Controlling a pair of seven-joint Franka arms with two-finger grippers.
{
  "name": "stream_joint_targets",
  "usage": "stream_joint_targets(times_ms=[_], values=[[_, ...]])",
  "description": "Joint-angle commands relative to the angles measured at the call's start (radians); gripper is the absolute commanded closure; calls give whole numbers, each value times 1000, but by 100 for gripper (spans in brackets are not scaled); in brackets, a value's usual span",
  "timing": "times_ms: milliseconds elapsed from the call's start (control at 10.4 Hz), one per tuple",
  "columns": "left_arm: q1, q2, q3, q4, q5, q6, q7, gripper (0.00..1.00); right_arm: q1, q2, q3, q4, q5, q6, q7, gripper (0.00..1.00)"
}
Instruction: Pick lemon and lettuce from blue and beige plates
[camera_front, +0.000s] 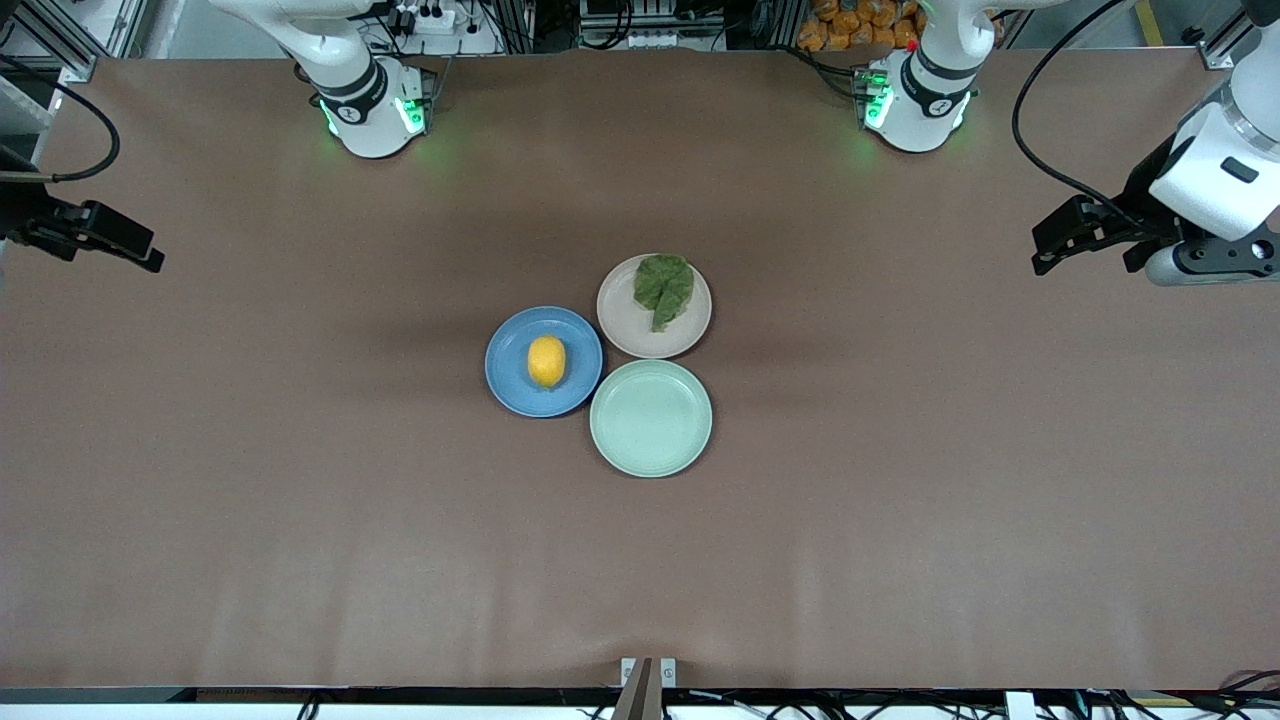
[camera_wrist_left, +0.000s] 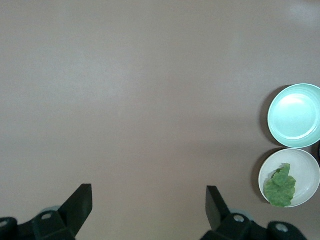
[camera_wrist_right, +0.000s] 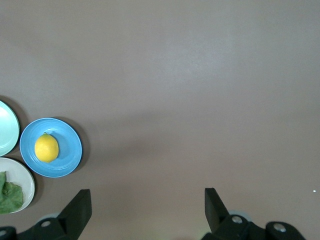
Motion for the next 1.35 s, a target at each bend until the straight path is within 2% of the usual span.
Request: stream_joint_targets(times_ms=[0,483,676,869,1256], values=[[4,0,-2,9,2,-15,26,0,8,12,-7,25,9,-11,20,0],[-16,37,-19,6,1,-15,14,0,8,12,-7,24,11,-13,20,0],[-14,68,-54,3,-2,-15,-6,0,5,13,-7,24,9,-16,19,0],[-16,80,-68,-2,-53,-14,-7,0,9,18,-7,24,8,-10,10,0],[-71,126,-117,-28,-54,35,-104,0,9,56,-7,27,-3,4,10,0]])
